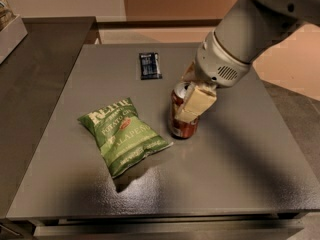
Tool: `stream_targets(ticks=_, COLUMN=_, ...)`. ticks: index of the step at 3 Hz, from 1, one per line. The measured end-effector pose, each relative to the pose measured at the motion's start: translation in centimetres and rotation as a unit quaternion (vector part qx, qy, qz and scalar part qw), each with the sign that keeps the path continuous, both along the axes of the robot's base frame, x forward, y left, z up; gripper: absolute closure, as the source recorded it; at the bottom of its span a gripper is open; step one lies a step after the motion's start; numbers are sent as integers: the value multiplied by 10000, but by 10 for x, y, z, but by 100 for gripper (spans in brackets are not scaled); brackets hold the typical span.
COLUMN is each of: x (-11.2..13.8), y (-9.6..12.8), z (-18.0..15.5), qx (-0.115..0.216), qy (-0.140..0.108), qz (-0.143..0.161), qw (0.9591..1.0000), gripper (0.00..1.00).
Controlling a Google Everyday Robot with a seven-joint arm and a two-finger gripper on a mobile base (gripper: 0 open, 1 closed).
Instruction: Move coke can near green jalapeno chip bag
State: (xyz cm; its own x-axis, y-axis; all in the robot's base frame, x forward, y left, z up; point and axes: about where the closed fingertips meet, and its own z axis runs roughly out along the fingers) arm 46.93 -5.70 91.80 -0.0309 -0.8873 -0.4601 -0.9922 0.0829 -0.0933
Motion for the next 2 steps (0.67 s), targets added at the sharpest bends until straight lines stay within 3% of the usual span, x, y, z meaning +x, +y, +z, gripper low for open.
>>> stream_targets(ticks=1, x=1, y=7, z=-10, qx=24, qy=100, qz=27, qw=9999, gripper=83)
stream_targets(ticks=2, x=2, y=14, z=-16, qx=69, qy=168, qz=59, qw=9998, gripper=59)
